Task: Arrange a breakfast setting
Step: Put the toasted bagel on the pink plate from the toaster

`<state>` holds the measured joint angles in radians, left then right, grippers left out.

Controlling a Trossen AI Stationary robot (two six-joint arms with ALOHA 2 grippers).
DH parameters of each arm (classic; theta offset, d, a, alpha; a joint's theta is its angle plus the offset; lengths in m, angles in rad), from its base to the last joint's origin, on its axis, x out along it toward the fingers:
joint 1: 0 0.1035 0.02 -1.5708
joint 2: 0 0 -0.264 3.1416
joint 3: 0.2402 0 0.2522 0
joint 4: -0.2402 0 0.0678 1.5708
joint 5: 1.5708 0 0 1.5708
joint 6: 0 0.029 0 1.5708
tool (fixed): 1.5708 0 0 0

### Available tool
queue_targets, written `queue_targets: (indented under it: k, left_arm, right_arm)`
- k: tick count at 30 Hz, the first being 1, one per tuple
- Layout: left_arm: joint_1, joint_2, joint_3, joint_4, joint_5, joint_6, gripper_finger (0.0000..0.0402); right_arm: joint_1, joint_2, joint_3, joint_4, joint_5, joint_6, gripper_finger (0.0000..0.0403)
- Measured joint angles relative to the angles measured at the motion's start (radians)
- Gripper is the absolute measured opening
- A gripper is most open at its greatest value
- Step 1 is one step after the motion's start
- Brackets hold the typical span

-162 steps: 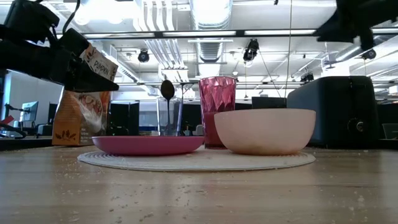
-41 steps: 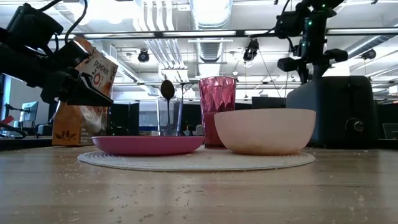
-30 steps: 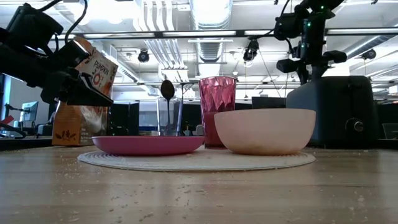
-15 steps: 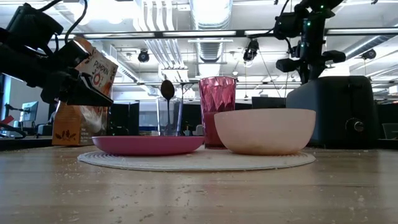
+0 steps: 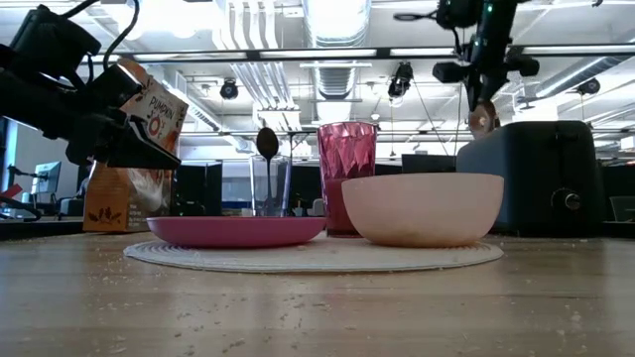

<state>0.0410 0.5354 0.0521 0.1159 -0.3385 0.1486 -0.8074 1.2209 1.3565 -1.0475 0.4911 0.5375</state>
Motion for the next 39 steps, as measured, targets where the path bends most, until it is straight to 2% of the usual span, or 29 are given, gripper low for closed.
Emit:
queue_targets:
  k: [7, 9, 14, 19, 24, 27, 31, 34, 39]
  left_arm:
    - [0.000, 0.000, 0.000, 0.005, -0.074, 0.000, 0.0077]
    - [0.000, 0.000, 0.000, 0.005, -0.075, 0.000, 0.0077]
    - [0.000, 0.000, 0.000, 0.016, -0.082, 0.000, 0.0077]
    - [0.000, 0.000, 0.000, 0.026, -0.136, 0.000, 0.0077]
    - [0.000, 0.000, 0.000, 0.028, -0.169, 0.000, 0.0077]
    - [0.000, 0.000, 0.000, 0.050, -0.169, -0.019, 0.0077]
    - [0.000, 0.000, 0.000, 0.122, -0.167, -0.151, 0.0077]
    - [0.000, 0.000, 0.000, 0.164, -0.096, -0.205, 0.0077]
    - [0.000, 0.000, 0.000, 0.261, 0.116, -0.279, 0.0090]
  right_arm:
    - [0.000, -0.001, 0.127, -0.016, -0.005, -0.041, 0.0055]
    - [0.000, -0.002, 0.154, -0.018, -0.037, -0.052, 0.0055]
    - [0.002, -0.003, 0.202, -0.010, -0.196, -0.054, 0.0055]
    - [0.036, -0.003, 0.202, 0.040, -0.387, -0.054, 0.0055]
    - [0.123, -0.003, 0.199, 0.127, -0.498, -0.059, 0.0055]
    - [0.204, -0.003, 0.195, 0.183, -0.501, -0.060, 0.0055]
    - [0.328, -0.003, 0.172, 0.266, -0.499, -0.060, 0.0054]
    - [0.429, 0.005, 0.142, 0.333, -0.482, -0.050, 0.0054]
    - [0.584, 0.038, 0.054, 0.474, -0.436, -0.024, 0.0054]
